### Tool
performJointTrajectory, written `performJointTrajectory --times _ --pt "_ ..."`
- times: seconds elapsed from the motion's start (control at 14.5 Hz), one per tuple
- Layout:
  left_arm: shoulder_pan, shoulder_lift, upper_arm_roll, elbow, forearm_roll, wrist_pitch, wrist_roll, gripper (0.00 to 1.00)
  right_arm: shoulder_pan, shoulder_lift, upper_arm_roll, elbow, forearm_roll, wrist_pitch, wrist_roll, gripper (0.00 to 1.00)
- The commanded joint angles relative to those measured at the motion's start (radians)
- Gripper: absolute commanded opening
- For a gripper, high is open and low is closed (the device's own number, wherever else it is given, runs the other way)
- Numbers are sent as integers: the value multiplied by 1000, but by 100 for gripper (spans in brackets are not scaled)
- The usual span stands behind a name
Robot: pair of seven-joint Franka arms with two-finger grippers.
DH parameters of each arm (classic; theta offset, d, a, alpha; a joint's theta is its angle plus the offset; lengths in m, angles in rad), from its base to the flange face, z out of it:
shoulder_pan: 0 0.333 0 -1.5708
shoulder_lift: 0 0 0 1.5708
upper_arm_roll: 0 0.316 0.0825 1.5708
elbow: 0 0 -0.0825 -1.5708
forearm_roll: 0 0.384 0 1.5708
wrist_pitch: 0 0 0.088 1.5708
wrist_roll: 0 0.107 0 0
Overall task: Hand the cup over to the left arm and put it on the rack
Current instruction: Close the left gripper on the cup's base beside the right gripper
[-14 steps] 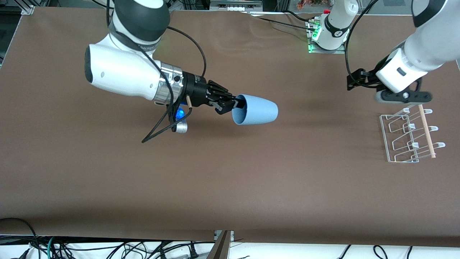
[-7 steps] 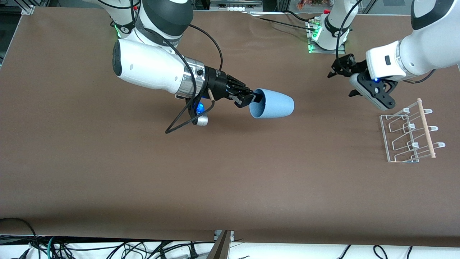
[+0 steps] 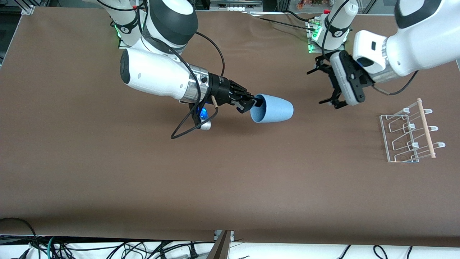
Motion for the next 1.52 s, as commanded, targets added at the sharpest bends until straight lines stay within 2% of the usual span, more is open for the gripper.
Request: performJointTrajectory --times 0.0,0.35,1.04,1.11,1.17,1.24,1.38,1.45 --pt "-35 55 1 20 -42 122 83 100 10 8 -1 22 5 18 12 0" --pt "-89 102 1 47 -30 270 84 100 11 15 -1 21 3 21 12 0" --pt "-153 136 -1 71 -31 271 218 99 16 17 -1 22 3 29 12 0" --pt "-153 147 -1 74 -33 273 236 85 16 17 -1 22 3 29 12 0" --pt "-153 154 -1 76 -37 273 262 48 16 17 -1 22 3 29 12 0" --pt "-153 156 1 76 -39 273 267 24 16 17 -3 22 3 29 12 0" --pt "-149 156 1 76 -42 271 267 18 16 17 -3 22 3 29 12 0" --pt "-146 156 2 76 -42 271 267 18 16 17 -1 22 3 29 12 0"
